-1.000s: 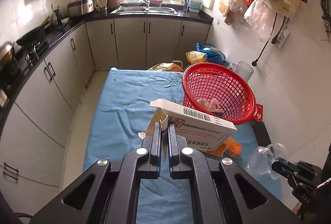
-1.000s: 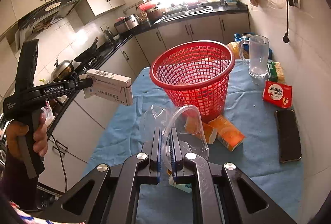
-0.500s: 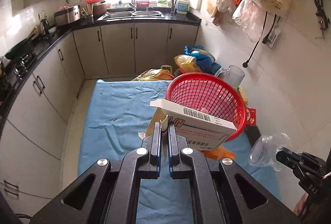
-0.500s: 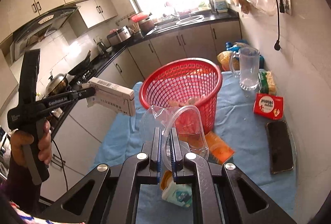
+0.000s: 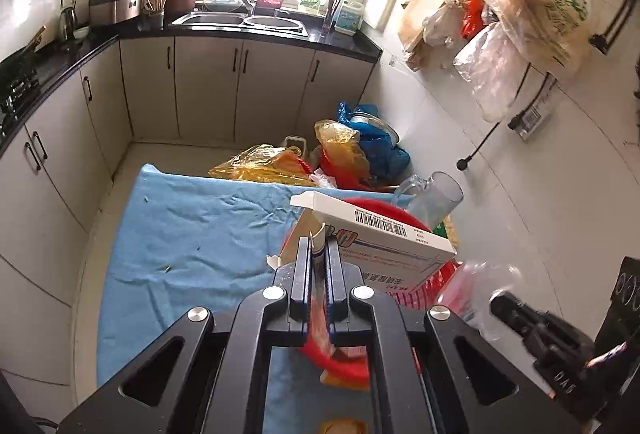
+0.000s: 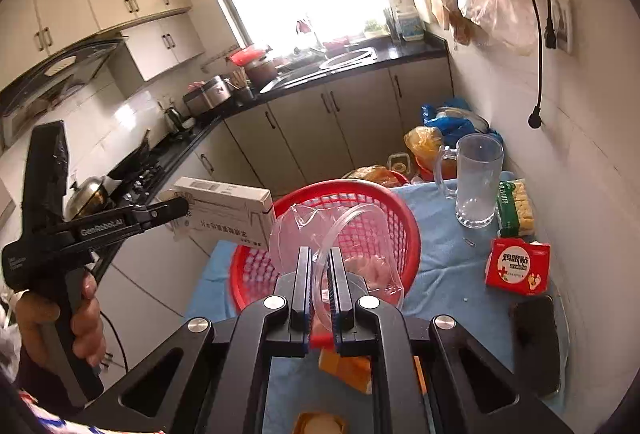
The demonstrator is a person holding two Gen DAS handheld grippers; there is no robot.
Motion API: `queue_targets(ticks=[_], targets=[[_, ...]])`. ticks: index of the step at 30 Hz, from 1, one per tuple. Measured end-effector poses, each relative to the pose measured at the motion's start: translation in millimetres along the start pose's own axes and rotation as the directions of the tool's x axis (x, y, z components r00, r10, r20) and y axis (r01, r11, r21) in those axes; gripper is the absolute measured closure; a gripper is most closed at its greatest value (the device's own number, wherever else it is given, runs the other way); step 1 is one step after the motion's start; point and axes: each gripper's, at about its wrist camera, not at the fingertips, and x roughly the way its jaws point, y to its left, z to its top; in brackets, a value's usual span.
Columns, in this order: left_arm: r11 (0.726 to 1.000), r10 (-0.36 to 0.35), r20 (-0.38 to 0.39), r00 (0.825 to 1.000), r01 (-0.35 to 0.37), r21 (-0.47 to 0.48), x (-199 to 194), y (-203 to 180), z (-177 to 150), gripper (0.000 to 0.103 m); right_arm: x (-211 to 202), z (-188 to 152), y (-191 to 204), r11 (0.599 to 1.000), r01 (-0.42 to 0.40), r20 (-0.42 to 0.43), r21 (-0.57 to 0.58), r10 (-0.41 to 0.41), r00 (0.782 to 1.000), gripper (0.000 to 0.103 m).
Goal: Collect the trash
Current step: 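Carry the white box and plastic cup over the red basket and release both, then grasp the green-white tissue packet with the left tool while the right moves toward the yellow container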
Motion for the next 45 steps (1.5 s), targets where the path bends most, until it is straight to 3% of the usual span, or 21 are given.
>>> queue_targets(ticks=[4, 6, 9, 11, 15, 20, 25, 31, 38, 43, 45], targets=[[0.999, -0.024, -0.009, 1.000, 0.024, -0.026, 16, 3, 8, 0.091, 29, 4, -5, 1.000, 0.001, -0.039, 0.018, -0.001, 0.999, 0.094], [0.999, -0.043, -0.002, 0.999, 0.043, -0.027, 16, 3, 9, 0.073, 36, 4, -6, 1.000, -0.002, -0.047, 0.022, 0.003, 0.999, 0.093], [0.999, -0.046, 0.031, 0.998, 0.047, -0.026, 10, 3, 10, 0.058, 44, 3, -5, 1.000, 0.002, -0.057, 0.011, -0.002, 0.998, 0.074], [0.999, -0.046, 0.034, 0.998, 0.047, -0.019, 5, 4, 7, 0.058, 46, 2, -2, 1.000, 0.010, -0.055, -0.008, -0.010, 0.998, 0.063], [0.999, -0.037, 0.038, 0.999, 0.038, -0.021, -9, 7, -2, 0.055, 44, -1, -2, 1.000, 0.014, -0.058, -0.018, -0.015, 0.998, 0.060], [0.997, 0.072, 0.060, 0.996, -0.072, -0.001, -37, 10, -24, 0.047, 30, -10, -4, 1.000, -0.003, -0.052, -0.010, 0.003, 0.999, 0.054], [0.980, 0.200, 0.068, 0.977, -0.198, -0.028, -72, 17, -55, 0.037, 8, -23, -6, 0.999, -0.025, -0.053, -0.029, 0.024, 0.998, 0.047], [0.950, 0.309, 0.063, 0.949, -0.306, -0.059, -104, 19, -91, 0.034, -20, -43, -14, 0.998, -0.051, -0.075, -0.049, 0.047, 0.996, 0.045], [0.938, 0.338, 0.051, 0.940, -0.333, -0.096, -123, 4, -122, 0.033, -54, -68, -32, 0.996, -0.045, -0.091, -0.079, 0.037, 0.995, 0.040], [0.941, 0.329, 0.029, 0.944, -0.325, -0.091, -127, -6, -143, 0.032, -75, -82, -54, 0.997, -0.016, -0.088, -0.078, 0.009, 0.996, 0.038], [0.945, 0.312, 0.012, 0.950, -0.310, -0.102, -123, -6, -150, 0.027, -82, -88, -59, 0.995, 0.014, -0.083, -0.096, -0.022, 0.996, 0.035]])
